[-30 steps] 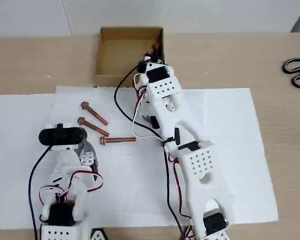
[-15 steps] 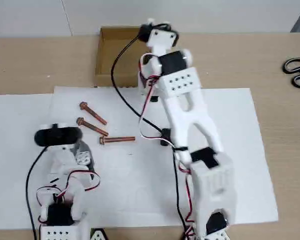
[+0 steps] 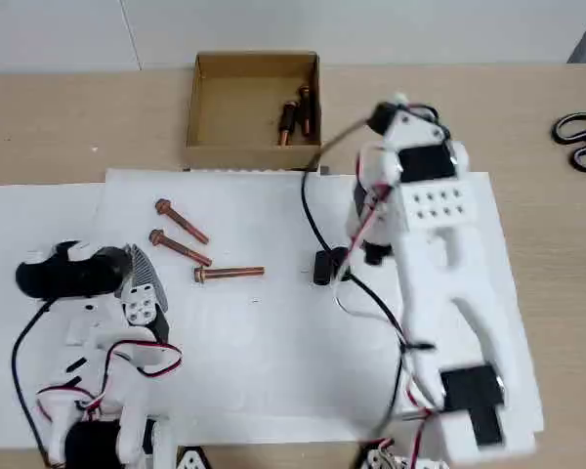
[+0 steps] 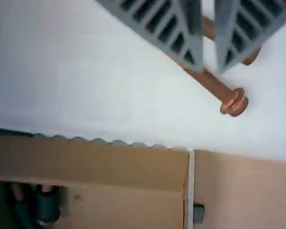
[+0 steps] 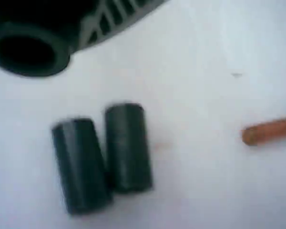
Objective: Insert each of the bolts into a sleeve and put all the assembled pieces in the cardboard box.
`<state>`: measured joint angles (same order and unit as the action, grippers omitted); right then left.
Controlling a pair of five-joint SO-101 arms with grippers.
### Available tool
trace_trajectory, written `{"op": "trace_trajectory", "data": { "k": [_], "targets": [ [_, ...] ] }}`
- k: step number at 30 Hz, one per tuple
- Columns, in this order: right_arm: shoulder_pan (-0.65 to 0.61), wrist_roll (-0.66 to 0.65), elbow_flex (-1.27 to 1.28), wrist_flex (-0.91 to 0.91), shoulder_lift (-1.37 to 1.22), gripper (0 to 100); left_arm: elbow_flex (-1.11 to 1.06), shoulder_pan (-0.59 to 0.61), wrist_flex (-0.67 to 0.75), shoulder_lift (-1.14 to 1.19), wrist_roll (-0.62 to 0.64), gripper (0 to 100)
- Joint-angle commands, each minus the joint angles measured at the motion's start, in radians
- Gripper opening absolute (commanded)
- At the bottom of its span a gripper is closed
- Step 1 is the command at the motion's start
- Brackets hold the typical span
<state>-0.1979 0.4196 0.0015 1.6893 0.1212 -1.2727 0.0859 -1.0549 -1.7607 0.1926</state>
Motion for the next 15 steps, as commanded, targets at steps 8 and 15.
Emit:
{"op": "trace_trajectory", "data": {
  "k": [8,15],
  "targets": [
    [0.033,0.009,0.446,-0.038,0.618,0.2,0.636,-0.005,-0.17,0.669,0.12,1],
    [0.036,0.017,0.614,-0.028,0.94,0.2,1.006,-0.005,-0.281,1.086,0.293,1]
  ]
}}
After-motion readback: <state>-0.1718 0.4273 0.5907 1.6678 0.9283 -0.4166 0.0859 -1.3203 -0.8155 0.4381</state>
